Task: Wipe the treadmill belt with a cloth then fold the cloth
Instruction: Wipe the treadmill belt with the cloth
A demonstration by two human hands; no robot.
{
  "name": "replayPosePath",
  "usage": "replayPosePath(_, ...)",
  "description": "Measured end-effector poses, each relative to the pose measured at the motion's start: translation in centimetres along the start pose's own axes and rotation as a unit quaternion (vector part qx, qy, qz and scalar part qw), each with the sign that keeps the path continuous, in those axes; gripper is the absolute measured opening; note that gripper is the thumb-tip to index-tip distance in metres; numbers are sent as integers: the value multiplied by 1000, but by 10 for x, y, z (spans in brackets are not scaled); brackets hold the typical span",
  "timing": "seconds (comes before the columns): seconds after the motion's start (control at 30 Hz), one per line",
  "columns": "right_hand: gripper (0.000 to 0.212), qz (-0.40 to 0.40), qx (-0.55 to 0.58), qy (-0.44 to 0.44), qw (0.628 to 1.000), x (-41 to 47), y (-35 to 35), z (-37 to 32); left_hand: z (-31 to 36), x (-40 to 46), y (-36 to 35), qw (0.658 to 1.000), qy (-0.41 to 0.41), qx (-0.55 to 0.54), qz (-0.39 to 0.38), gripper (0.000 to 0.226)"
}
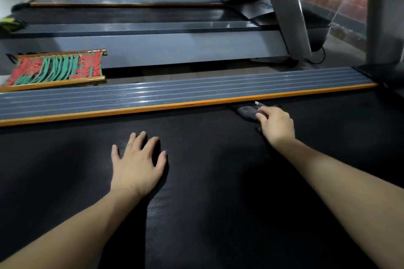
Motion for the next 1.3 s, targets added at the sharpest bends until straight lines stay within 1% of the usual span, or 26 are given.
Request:
replayPosePath(0.07, 17, 2, -9, -15, 1000, -5, -5, -12, 2, 0, 0, 1000, -4, 2, -2, 43)
replayPosePath(0.13, 19, 16, -12, -25, 999, -18, -20, -42, 1, 0, 0, 1000, -4, 0, -4, 43)
replayPosePath(0.2, 21, 6, 17, 3, 1000, -43, -49, -88, 1, 0, -1, 1000, -5, 0, -6, 44)
replayPosePath(0.23, 20, -19, 46, 43, 998, -59, -68, -119, 0, 0, -2, 1000, -7, 1, -4, 45)
replayPosePath(0.27, 19, -57, 75, 103, 990, -80, -87, -153, 0, 1, -2, 1000, -8, 4, -3, 47)
replayPosePath(0.3, 17, -101, 101, 167, 976, -103, -103, -183, -1, 1, -3, 1000, -7, 9, -2, 50)
replayPosePath(0.33, 15, -138, 123, 218, 958, -119, -113, -201, -2, 1, -3, 1000, -5, 16, -3, 54)
replayPosePath(0.37, 14, -158, 138, 250, 945, -122, -115, -205, -3, 1, -4, 1000, -3, 21, -4, 56)
replayPosePath(0.4, 14, -167, 140, 261, 940, -116, -112, -198, -5, 1, -4, 1000, 0, 21, -2, 56)
replayPosePath(0.47, 17, -156, 95, 244, 952, -89, -99, -157, -5, 0, -2, 1000, 3, 10, 6, 51)
replayPosePath(0.5, 20, -132, 76, 218, 964, -71, -86, -126, -4, 0, -2, 1000, 3, 5, 9, 48)
replayPosePath(0.57, 23, -53, 46, 132, 989, -41, -45, -57, -3, 0, 0, 1000, 5, -3, 18, 42)
replayPosePath(0.6, 21, -18, 33, 81, 996, -33, -25, -25, -2, 0, 1, 1000, 6, -8, 21, 41)
replayPosePath(0.67, 16, 33, 20, 0, 999, -37, 4, 7, -1, 2, -1, 1000, 6, -9, 15, 40)
replayPosePath(0.73, 17, 74, 6, -21, 997, -53, 6, -10, -1, 2, -3, 1000, 2, -2, 14, 40)
replayPosePath(0.77, 19, 70, 6, -4, 997, -64, -6, -34, -2, 2, -2, 1000, 2, -1, 18, 39)
replayPosePath(0.83, 18, 32, 34, 65, 997, -96, -43, -93, -1, 1, 4, 999, 0, -5, 40, 35)
replayPosePath(0.9, 11, -8, 85, 141, 986, -135, -77, -145, -1, -3, 15, 997, 3, -14, 77, 31)
replayPosePath(0.97, 10, -52, 134, 187, 972, -145, -88, -159, -2, -8, 20, 996, -7, -25, 83, 30)
replayPosePath(1.03, 13, -82, 111, 194, 971, -134, -73, -136, 1, -11, 19, 998, -36, -19, 56, 34)
replayPosePath(1.07, 15, -72, 91, 167, 979, -123, -59, -112, 1, -13, 17, 998, -47, -10, 31, 37)
replayPosePath(1.17, 21, 9, 39, 37, 999, -92, 4, -22, -8, -30, 12, 997, -63, 26, -29, 39)
replayPosePath(1.2, 23, 12, 23, 6, 1000, -91, 17, -5, -14, -39, 11, 997, -64, 31, -39, 42)
replayPosePath(1.23, 26, 10, 20, -13, 1000, -93, 23, 1, -21, -50, 9, 996, -62, 33, -48, 46)
replayPosePath(1.3, 44, 26, 35, -48, 998, -101, 21, -7, -30, -66, 1, 996, -56, 30, -64, 56)
Point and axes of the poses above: each hand's wrist, its own x-axis towards the middle knuckle, its own y-axis out of the back of the hand, z = x × y, the point moved 10 cm from there along x, towards the middle knuckle, and after that the axes turned 11 degrees about x, right-handed, at the moved point
